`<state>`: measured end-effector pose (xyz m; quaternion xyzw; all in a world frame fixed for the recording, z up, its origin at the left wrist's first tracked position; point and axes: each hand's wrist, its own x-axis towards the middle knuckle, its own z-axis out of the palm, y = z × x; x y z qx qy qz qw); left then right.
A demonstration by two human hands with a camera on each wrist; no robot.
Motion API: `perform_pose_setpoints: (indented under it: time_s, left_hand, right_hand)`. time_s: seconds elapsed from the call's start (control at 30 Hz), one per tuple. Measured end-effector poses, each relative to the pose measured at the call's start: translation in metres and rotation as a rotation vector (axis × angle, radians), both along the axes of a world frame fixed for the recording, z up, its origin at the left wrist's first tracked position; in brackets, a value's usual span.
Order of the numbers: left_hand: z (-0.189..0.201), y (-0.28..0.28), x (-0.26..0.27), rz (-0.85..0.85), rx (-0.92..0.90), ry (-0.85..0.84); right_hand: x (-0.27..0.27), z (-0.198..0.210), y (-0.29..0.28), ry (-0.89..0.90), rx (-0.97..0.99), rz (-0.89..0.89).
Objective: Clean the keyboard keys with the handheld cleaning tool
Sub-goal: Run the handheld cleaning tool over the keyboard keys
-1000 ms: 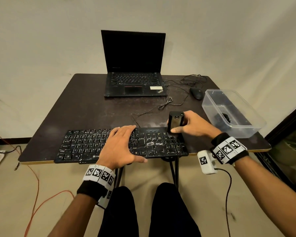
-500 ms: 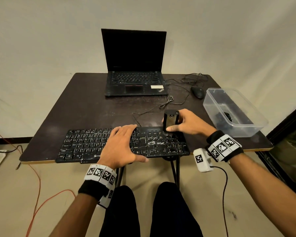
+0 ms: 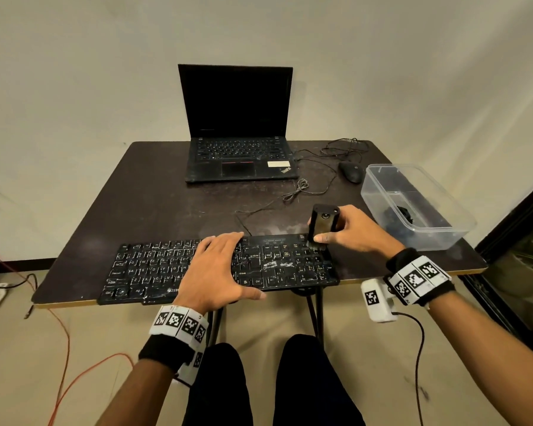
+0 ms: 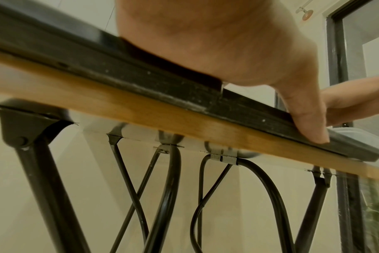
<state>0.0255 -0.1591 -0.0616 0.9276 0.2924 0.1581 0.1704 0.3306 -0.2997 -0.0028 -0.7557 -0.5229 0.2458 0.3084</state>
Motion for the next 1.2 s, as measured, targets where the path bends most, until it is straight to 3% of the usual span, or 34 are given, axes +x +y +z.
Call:
perform_pose_setpoints:
  time_s: [0.17,0.3,0.43,0.57,0.7,0.87,1.0,1.13,1.2]
  left_hand:
    - [0.000,0.000,0.000,-0.005,0.003,-0.011]
    - [0.002,-0.001,0.000,-0.001,-0.015,-0.017]
    - [0.001,0.000,0.000,-0.006,-0.001,-0.024]
    - [0.002,-0.001,-0.001,-0.009,-0.004,-0.002]
    - [0.003,-0.001,-0.001,-0.004,-0.005,-0.003]
    - [0.005,-0.003,-0.001,0.000,-0.009,0.000]
    - [0.004,-0.002,-0.001,0.001,-0.004,0.000]
    - [0.005,-0.002,-0.001,0.002,-0.013,0.006]
    - [0.005,-0.002,-0.001,-0.003,-0.010,0.004]
  right_hand:
    - [0.004,-0.004,-0.007,0.063,-0.042,0.052]
    - [0.003,-0.015,-0.011,-0.014,0.045,-0.102]
    - [-0.011,-0.022,-0.018,-0.015,0.087,-0.049]
    - [-0.007,-0.021,-0.022,-0.037,0.131,-0.133]
    - [-0.015,-0.019,-0.025,0.026,0.107,-0.014]
    - [-0.009,-0.018,-0.027,0.003,0.128,-0.112]
    - [-0.011,-0.015,-0.026,0.042,0.038,-0.014]
    - [-0.005,-0.017,-0.026,0.001,0.084,-0.095]
    - [-0.007,-0.010,-0.029,0.073,0.070,-0.010]
